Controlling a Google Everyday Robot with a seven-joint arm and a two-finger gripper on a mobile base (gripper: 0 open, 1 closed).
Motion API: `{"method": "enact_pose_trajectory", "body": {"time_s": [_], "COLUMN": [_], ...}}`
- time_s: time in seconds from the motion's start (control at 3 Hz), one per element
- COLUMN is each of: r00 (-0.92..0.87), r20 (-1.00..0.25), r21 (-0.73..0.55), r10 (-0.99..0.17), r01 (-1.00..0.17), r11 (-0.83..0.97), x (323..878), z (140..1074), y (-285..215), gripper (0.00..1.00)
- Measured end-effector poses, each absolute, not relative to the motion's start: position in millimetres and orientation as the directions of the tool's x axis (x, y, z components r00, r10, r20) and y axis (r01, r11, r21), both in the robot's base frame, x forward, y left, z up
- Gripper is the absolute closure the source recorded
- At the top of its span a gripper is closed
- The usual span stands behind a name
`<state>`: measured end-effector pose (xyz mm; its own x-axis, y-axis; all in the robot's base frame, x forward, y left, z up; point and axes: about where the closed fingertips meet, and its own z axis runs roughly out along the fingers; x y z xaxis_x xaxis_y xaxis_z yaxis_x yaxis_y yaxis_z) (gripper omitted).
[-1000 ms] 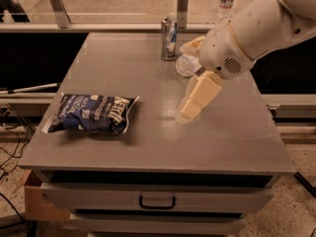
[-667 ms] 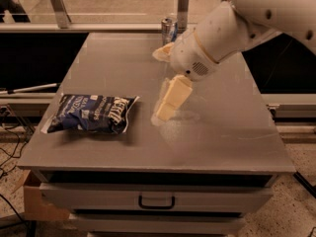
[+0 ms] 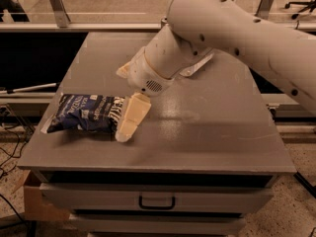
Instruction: Pick blue chip bag
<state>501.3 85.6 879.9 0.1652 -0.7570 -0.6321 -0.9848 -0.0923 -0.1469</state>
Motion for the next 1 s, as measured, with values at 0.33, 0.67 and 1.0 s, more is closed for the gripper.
{"method": "enact_pose_trajectory", "body": {"time_s": [0.33, 0.67, 1.0], "r00": [0.15, 0.134, 0.123], "r20": [-0.642, -0.654, -0.661], "r21": [-0.111, -0.079, -0.061], "r10": [-0.752, -0.745, -0.74], "r01": [-0.989, -0.991, -0.992], "r11": [-0.102, -0.11, -0.111], "x": [494.7, 490.9, 490.4], "z": [861.5, 849.2, 842.9], "y": [103.9, 116.5, 123.4], "gripper": [0.0, 0.12, 0.35]}}
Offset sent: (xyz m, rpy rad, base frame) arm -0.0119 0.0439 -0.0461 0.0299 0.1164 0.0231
